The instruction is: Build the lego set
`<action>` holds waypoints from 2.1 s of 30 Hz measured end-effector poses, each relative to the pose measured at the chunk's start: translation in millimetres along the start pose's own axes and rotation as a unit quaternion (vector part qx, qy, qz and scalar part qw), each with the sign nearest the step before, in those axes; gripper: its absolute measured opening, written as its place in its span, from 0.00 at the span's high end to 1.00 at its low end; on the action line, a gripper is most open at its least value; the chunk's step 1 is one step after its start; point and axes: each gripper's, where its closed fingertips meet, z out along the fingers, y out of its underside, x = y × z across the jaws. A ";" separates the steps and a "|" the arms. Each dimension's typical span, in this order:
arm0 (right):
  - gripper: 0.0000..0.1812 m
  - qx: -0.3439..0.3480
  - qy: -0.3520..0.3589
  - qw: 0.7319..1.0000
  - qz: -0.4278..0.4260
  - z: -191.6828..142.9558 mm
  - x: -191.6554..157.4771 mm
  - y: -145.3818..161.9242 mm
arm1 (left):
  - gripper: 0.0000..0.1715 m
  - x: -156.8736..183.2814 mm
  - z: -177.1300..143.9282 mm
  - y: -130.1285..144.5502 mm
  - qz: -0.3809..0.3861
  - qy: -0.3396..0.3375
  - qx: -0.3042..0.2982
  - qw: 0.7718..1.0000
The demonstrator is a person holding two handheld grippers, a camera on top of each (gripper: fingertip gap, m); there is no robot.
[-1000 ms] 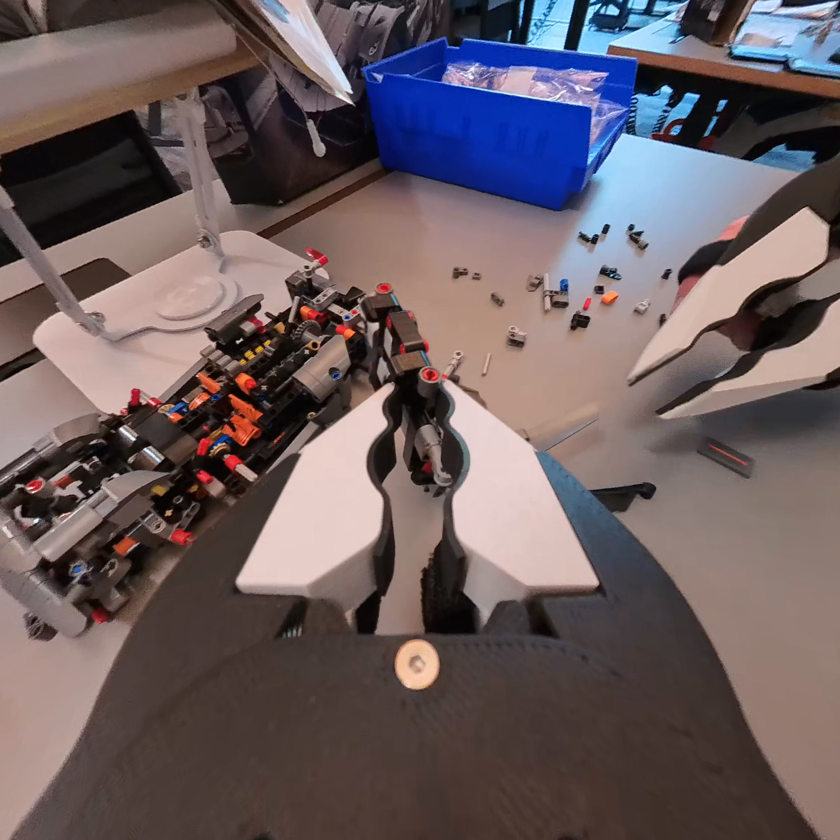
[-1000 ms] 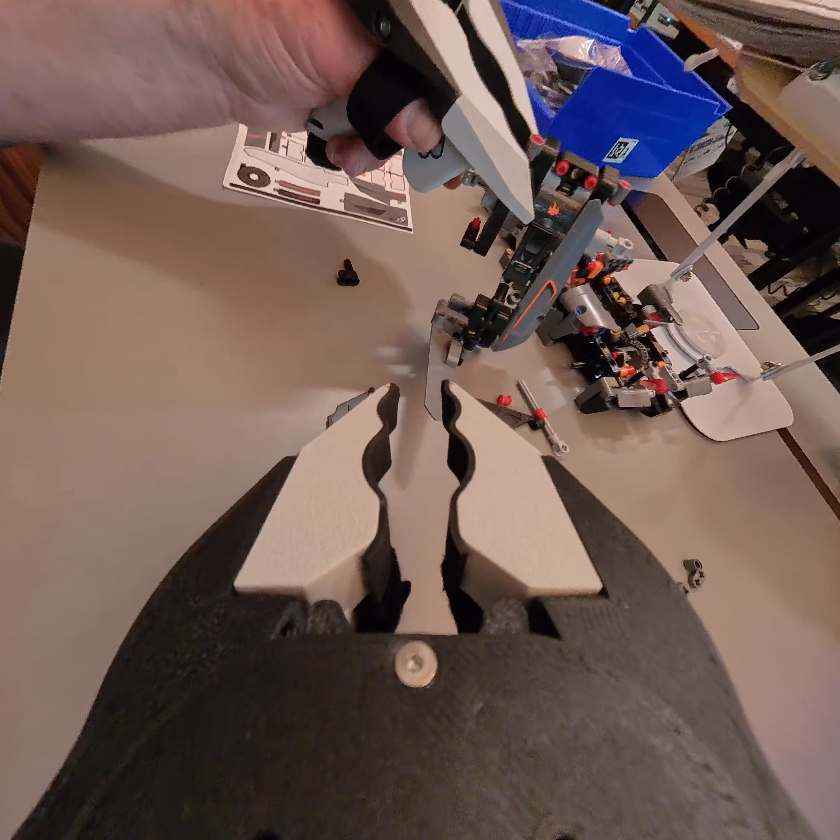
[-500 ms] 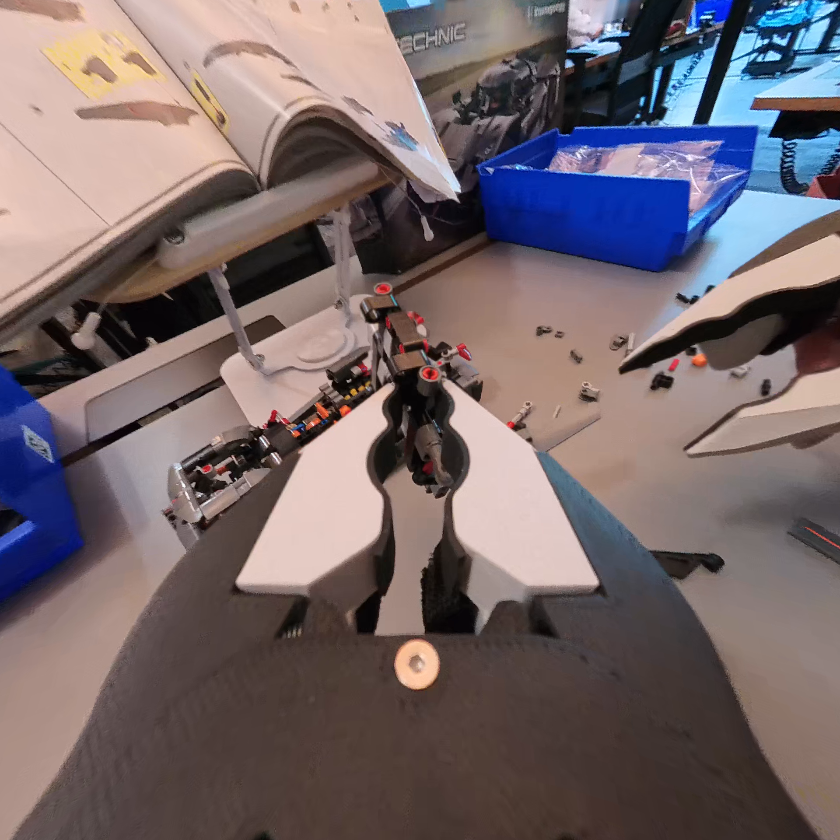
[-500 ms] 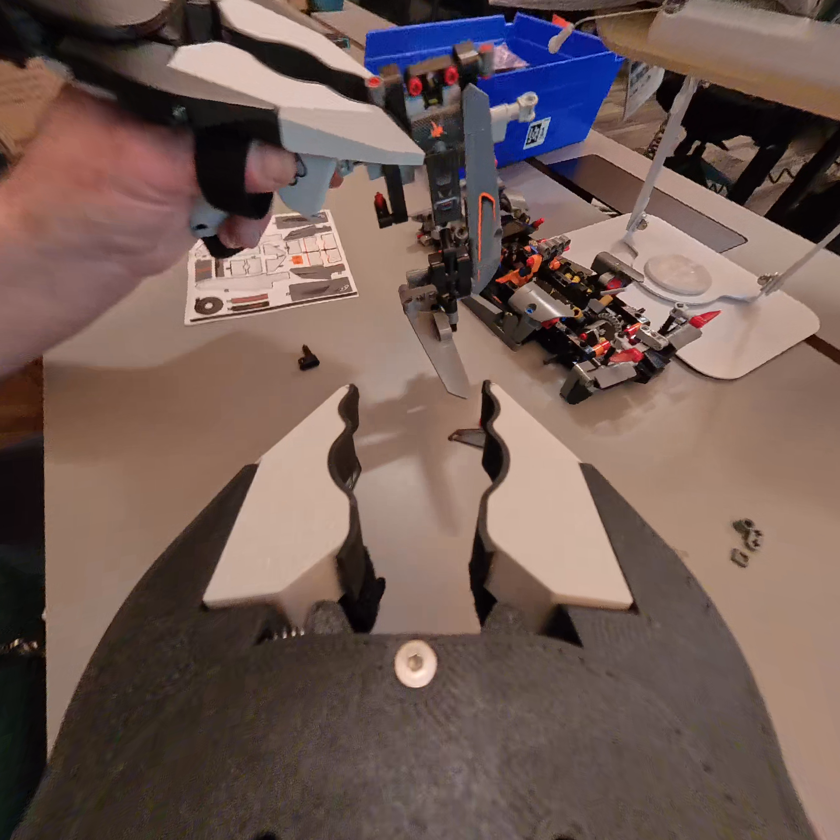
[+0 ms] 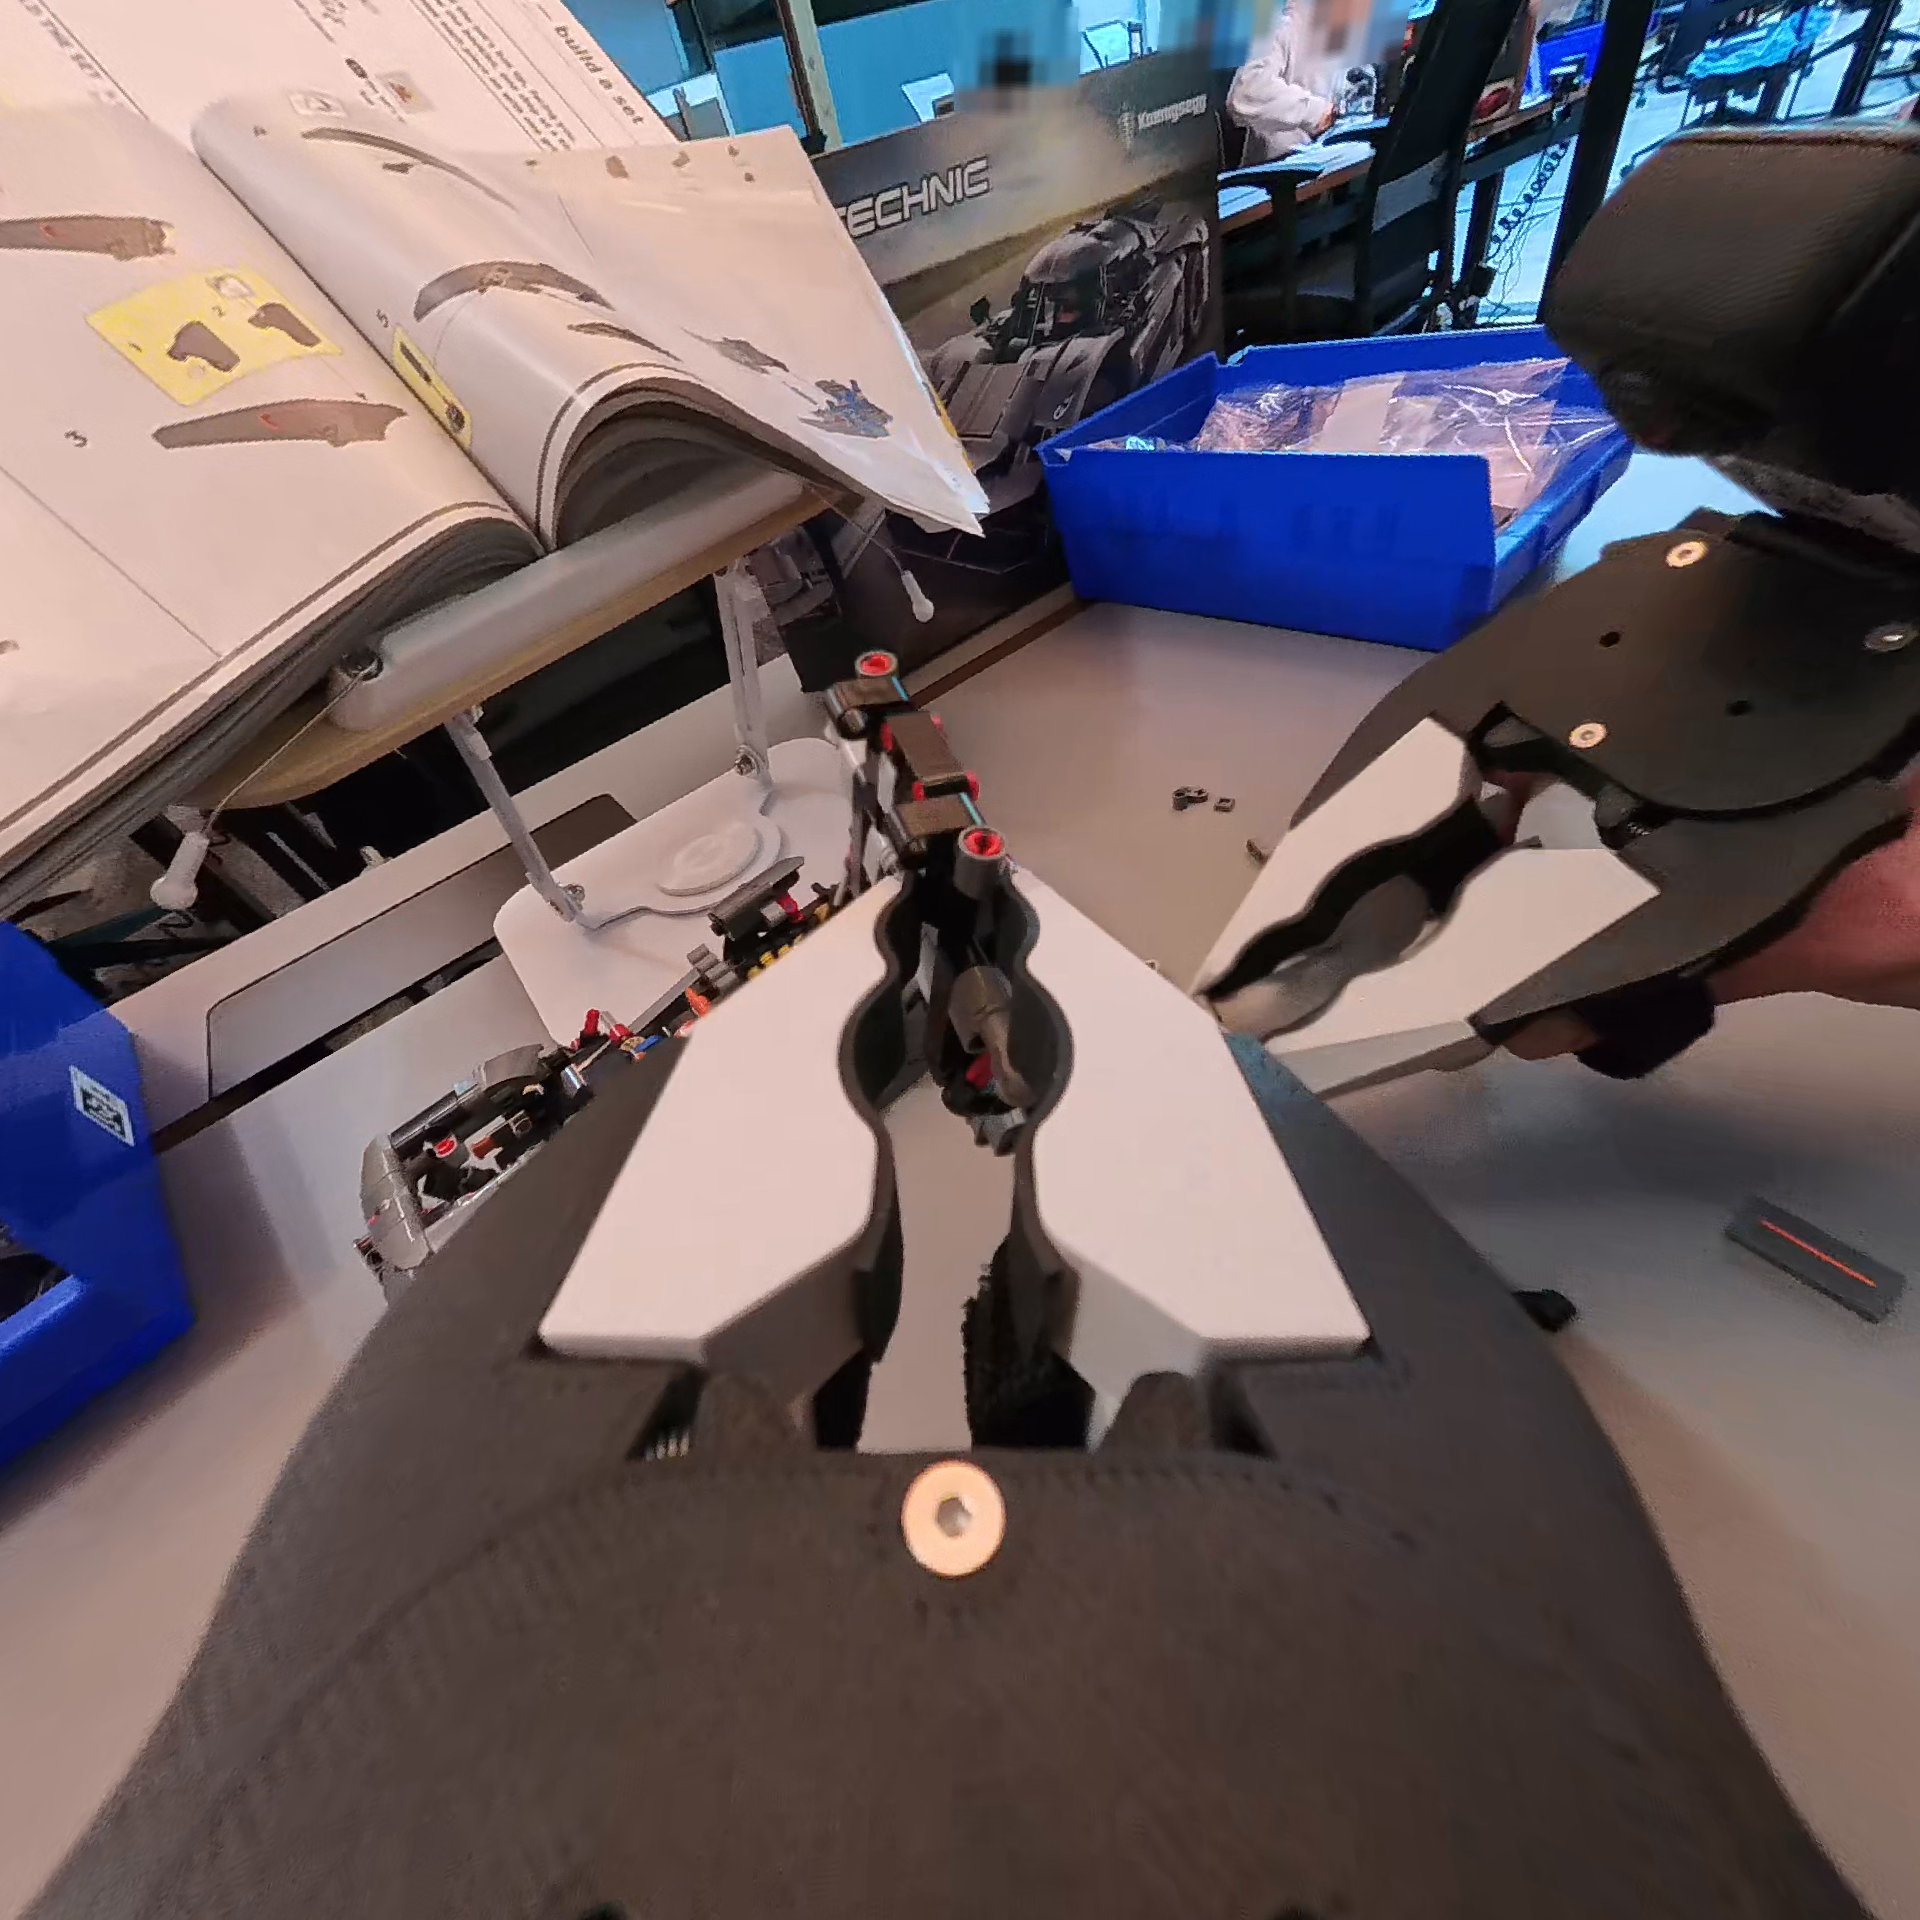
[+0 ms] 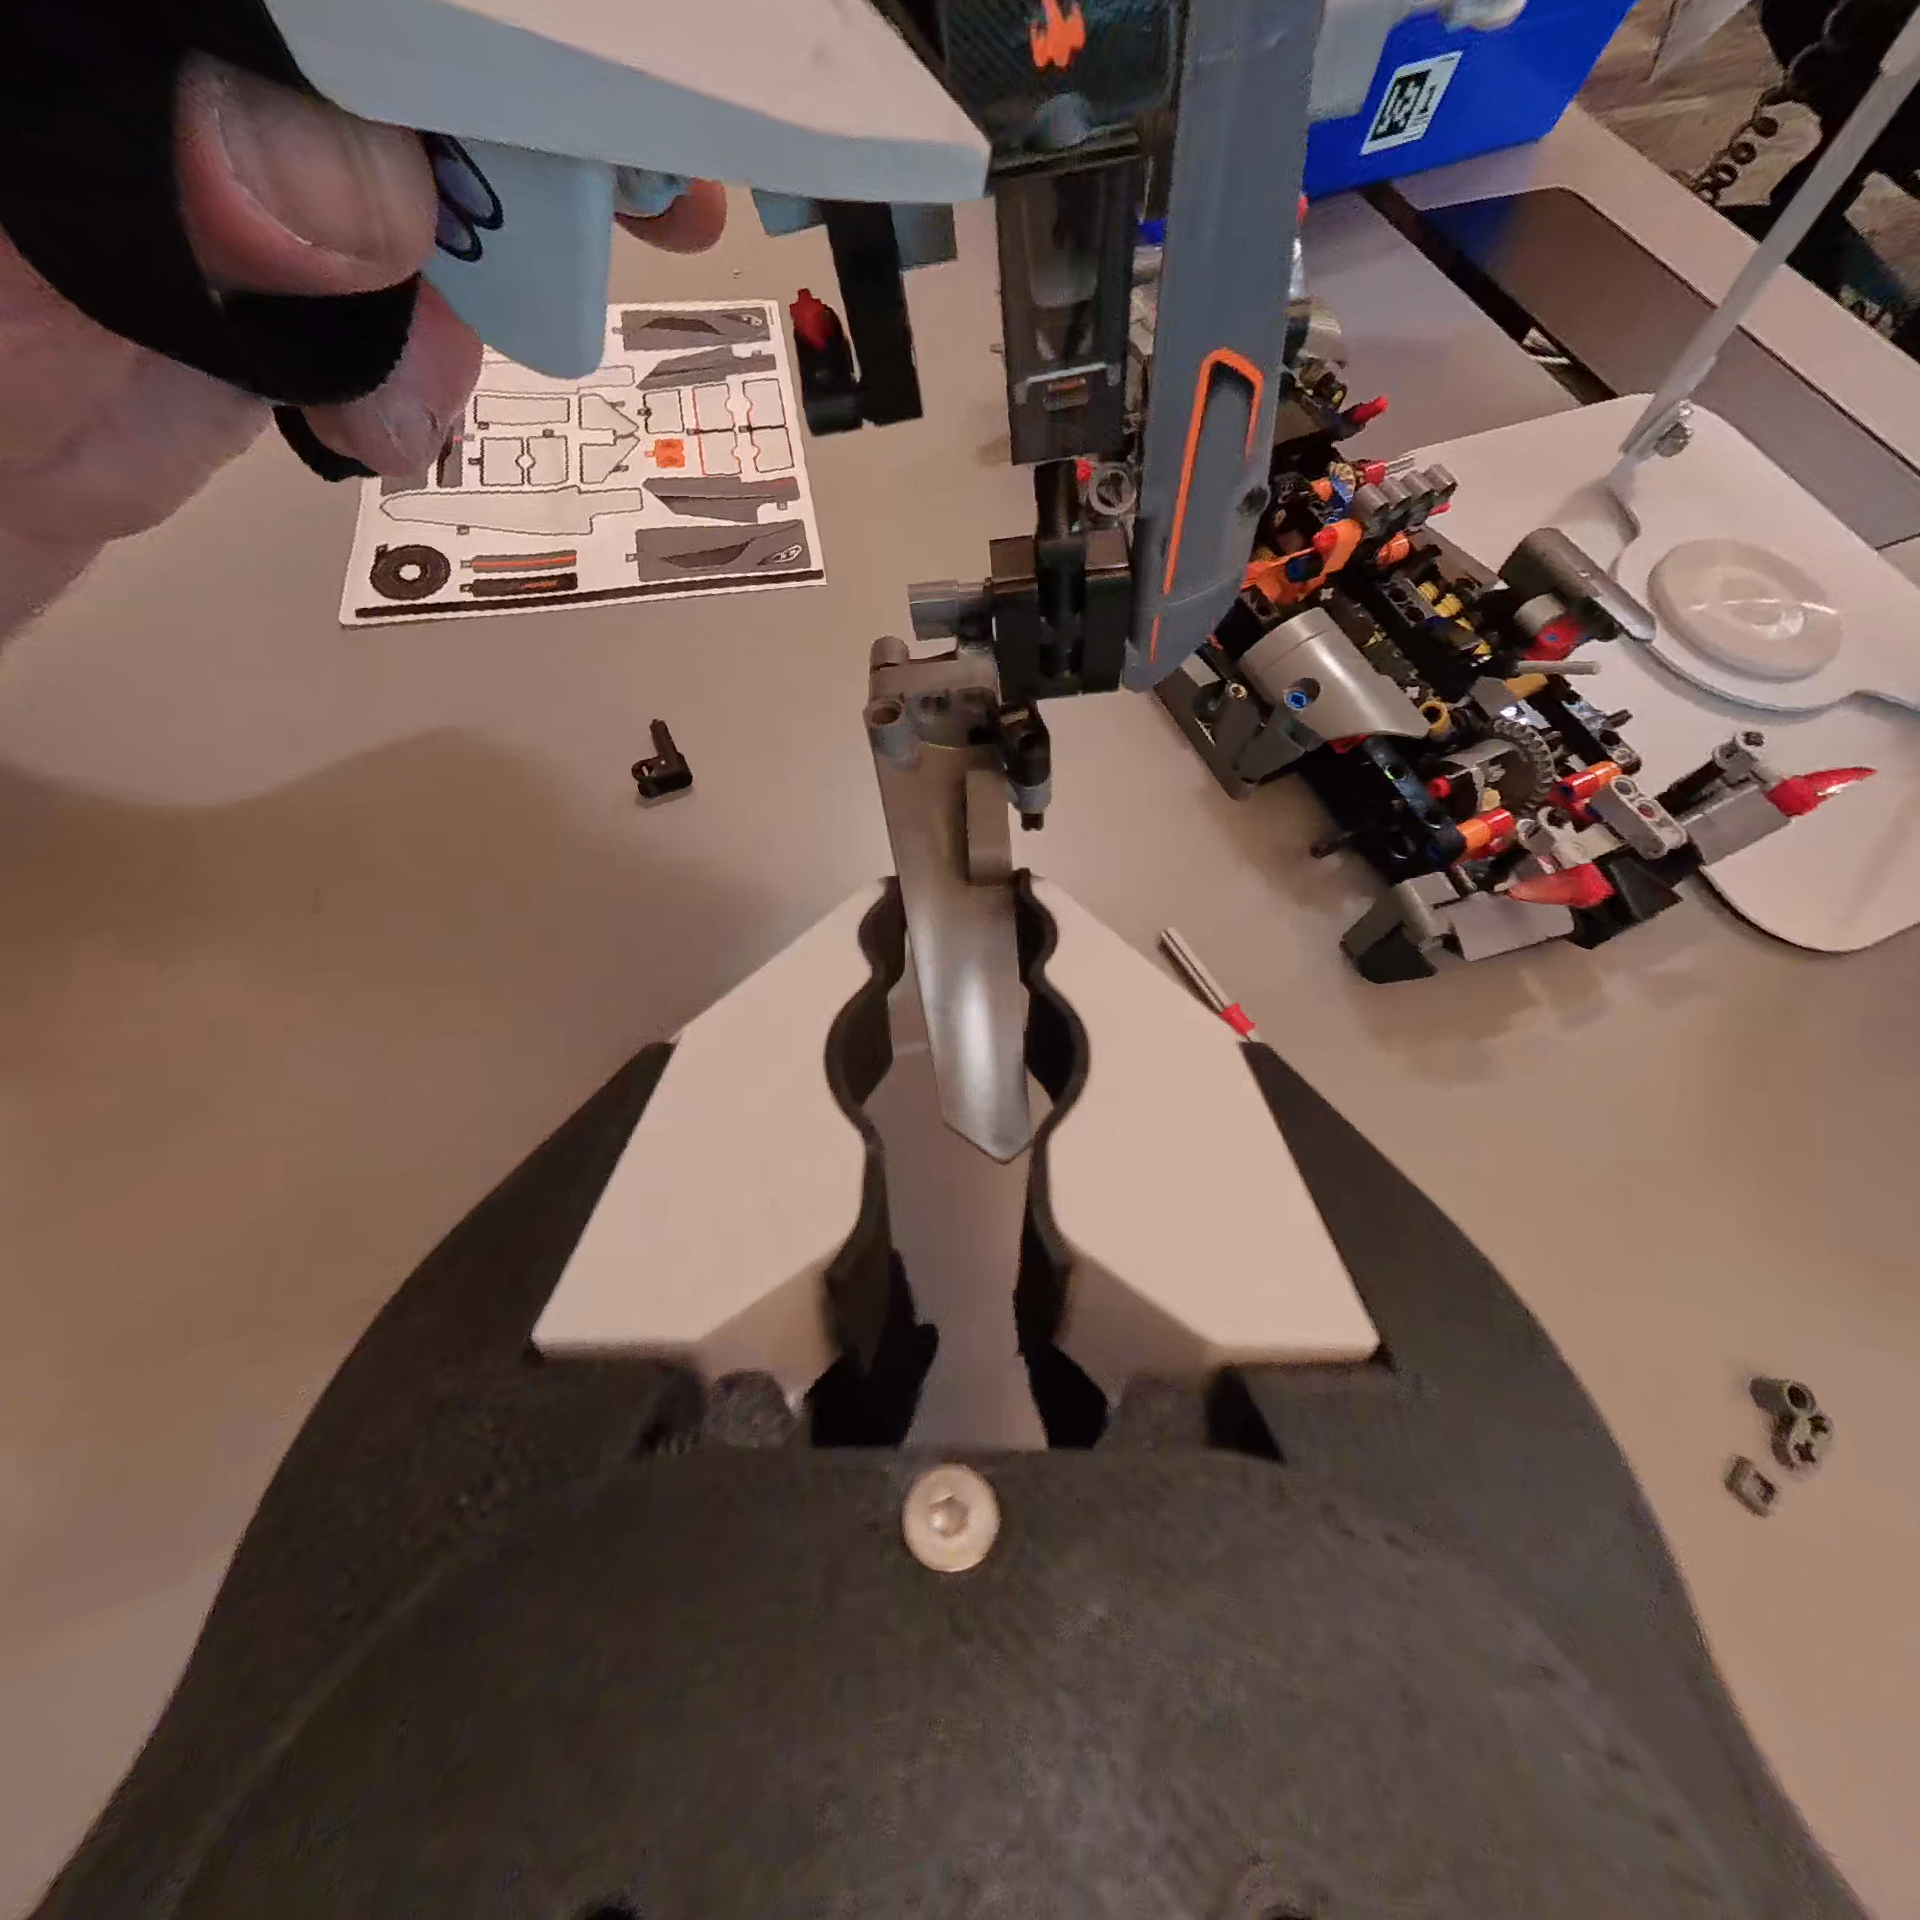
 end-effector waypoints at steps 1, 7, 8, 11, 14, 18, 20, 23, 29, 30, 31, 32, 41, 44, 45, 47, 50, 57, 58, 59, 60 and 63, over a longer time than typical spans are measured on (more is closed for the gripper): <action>0.90 -0.003 -0.003 1.000 -0.003 0.8 -0.3 0.7 | 0.94 -0.3 0.4 0.6 -0.001 -0.002 0.000 1.000; 0.90 0.017 -0.033 0.999 -0.011 -0.3 -1.4 -3.8 | 0.93 -3.0 0.0 4.1 -0.005 0.001 0.001 1.000; 0.90 0.020 -0.043 0.999 -0.012 -0.3 -2.5 -4.3 | 0.93 -3.9 -0.7 3.2 -0.008 0.002 0.006 1.000; 0.91 0.024 -0.060 0.998 -0.011 0.7 -2.3 -5.0 | 0.93 -5.3 -2.0 4.1 -0.014 0.004 0.009 1.000; 0.91 0.021 -0.074 0.997 -0.017 2.7 -4.9 -2.8 | 0.93 -5.9 -3.7 8.5 -0.014 0.001 0.004 1.000; 0.91 0.012 -0.103 0.994 -0.025 7.0 -12.8 2.4 | 0.93 -6.2 -7.5 17.8 -0.029 -0.001 -0.001 1.000; 0.91 0.006 -0.116 0.993 -0.032 9.3 -16.0 5.8 | 0.92 -5.1 -10.0 24.3 -0.040 -0.002 -0.004 0.999; 0.91 -0.003 -0.139 0.989 -0.042 12.7 -21.1 11.2 | 0.91 -2.8 -15.1 34.4 -0.054 -0.007 -0.008 0.999; 0.91 -0.008 -0.166 0.985 -0.052 18.3 -25.7 15.9 | 0.91 -4.2 -25.3 50.3 -0.067 -0.012 -0.019 0.997; 0.91 -0.010 -0.166 0.985 -0.052 19.0 -25.4 16.8 | 0.91 -5.4 -26.7 51.6 -0.067 -0.013 -0.020 0.997; 0.91 -0.013 -0.167 0.984 -0.053 19.8 -25.1 17.8 | 0.91 -6.3 -28.2 52.2 -0.067 -0.015 -0.019 0.997; 0.91 -0.014 -0.168 0.984 -0.054 20.4 -25.2 18.7 | 0.90 -7.3 -29.5 52.4 -0.067 -0.015 -0.019 0.997; 0.91 -0.012 -0.191 0.980 -0.054 19.3 -25.4 19.8 | 0.87 -7.1 -39.9 55.6 -0.061 0.009 -0.010 0.998; 0.91 -0.011 -0.199 0.978 -0.056 19.0 -24.9 19.1 | 0.86 -6.5 -41.4 57.2 -0.059 0.014 -0.012 0.998; 0.91 -0.011 -0.201 0.978 -0.057 18.9 -24.5 19.1 | 0.85 -5.8 -41.7 57.5 -0.057 0.016 -0.013 0.998; 0.91 -0.010 -0.204 0.977 -0.057 18.6 -23.5 18.9 | 0.85 -4.9 -42.7 57.4 -0.054 0.018 -0.012 0.998; 0.91 -0.009 -0.209 0.976 -0.053 17.8 -22.4 19.1 | 0.83 -4.4 -45.5 57.5 -0.051 0.023 -0.011 0.998; 0.91 -0.007 -0.213 0.976 -0.051 16.8 -22.6 21.3 | 0.77 -18.4 -57.0 58.7 -0.055 0.036 0.000 0.998; 0.91 -0.006 -0.214 0.975 -0.051 16.6 -22.9 21.3 | 0.76 -19.8 -56.4 60.6 -0.057 0.045 -0.004 0.997; 0.91 -0.006 -0.214 0.975 -0.052 16.5 -22.9 21.4 | 0.74 -20.1 -54.7 64.3 -0.060 0.057 -0.012 0.996; 0.91 -0.007 -0.213 0.976 -0.053 16.5 -23.1 21.6 | 0.72 -20.2 -52.2 69.0 -0.070 0.070 -0.022 0.995; 0.91 -0.006 -0.211 0.976 -0.056 15.7 -24.4 21.5 | 0.68 -15.8 -47.3 68.2 -0.113 0.110 -0.017 0.987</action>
